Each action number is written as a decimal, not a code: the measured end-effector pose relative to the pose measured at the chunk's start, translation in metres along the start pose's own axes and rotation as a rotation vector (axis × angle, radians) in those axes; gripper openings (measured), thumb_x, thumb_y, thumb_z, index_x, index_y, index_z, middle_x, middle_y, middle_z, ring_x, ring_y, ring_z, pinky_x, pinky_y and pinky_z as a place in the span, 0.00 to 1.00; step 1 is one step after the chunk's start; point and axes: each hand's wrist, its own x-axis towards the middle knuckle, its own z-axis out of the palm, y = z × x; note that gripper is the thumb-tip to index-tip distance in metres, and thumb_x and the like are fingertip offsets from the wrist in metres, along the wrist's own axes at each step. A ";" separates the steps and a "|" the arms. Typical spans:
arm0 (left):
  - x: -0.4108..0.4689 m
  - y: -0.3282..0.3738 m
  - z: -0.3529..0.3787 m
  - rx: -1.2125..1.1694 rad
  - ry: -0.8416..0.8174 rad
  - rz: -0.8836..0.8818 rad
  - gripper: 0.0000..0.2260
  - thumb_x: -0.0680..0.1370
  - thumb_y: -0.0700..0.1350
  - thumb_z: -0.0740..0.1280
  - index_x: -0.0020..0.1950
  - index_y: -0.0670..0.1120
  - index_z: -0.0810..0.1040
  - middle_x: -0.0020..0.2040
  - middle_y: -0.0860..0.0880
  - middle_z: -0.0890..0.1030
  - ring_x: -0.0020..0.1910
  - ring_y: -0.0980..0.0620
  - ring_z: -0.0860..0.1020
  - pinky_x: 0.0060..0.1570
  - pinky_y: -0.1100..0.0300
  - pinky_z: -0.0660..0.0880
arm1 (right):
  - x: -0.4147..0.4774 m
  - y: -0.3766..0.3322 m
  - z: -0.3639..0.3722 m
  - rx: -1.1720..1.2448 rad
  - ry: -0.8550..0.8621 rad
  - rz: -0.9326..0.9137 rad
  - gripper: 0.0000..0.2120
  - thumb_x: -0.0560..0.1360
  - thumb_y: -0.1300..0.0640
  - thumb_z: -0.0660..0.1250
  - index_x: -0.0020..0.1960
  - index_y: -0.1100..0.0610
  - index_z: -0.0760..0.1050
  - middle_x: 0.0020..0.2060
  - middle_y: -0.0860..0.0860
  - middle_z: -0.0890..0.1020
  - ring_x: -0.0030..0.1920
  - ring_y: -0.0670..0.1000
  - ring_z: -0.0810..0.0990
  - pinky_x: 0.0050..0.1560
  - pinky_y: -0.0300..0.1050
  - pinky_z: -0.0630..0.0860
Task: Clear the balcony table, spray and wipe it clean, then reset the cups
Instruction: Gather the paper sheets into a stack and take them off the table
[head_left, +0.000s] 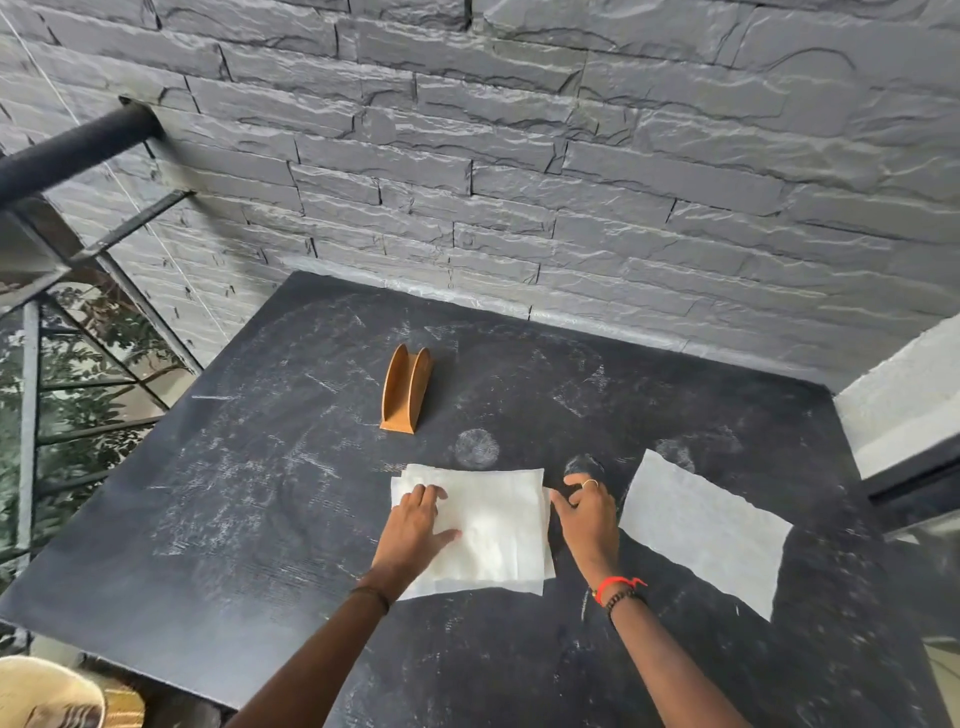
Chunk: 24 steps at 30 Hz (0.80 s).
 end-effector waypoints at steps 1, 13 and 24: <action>0.001 0.001 0.000 -0.007 -0.011 0.000 0.22 0.70 0.50 0.75 0.59 0.44 0.74 0.46 0.50 0.72 0.48 0.45 0.75 0.52 0.50 0.73 | 0.006 0.007 -0.005 0.019 0.003 0.013 0.12 0.73 0.52 0.70 0.35 0.58 0.74 0.47 0.50 0.81 0.48 0.55 0.78 0.44 0.46 0.73; 0.066 0.103 0.016 -0.165 -0.060 0.134 0.09 0.81 0.45 0.60 0.51 0.42 0.77 0.51 0.45 0.78 0.52 0.47 0.77 0.49 0.58 0.70 | 0.059 0.129 -0.110 -0.017 0.260 0.429 0.13 0.73 0.58 0.65 0.51 0.68 0.78 0.51 0.66 0.80 0.56 0.65 0.76 0.59 0.55 0.68; 0.099 0.228 0.108 -0.016 -0.285 0.070 0.16 0.81 0.45 0.59 0.65 0.37 0.69 0.64 0.39 0.72 0.64 0.40 0.71 0.61 0.49 0.69 | 0.049 0.152 -0.127 -0.284 0.282 0.677 0.19 0.73 0.57 0.66 0.60 0.67 0.71 0.58 0.68 0.71 0.60 0.67 0.70 0.61 0.58 0.65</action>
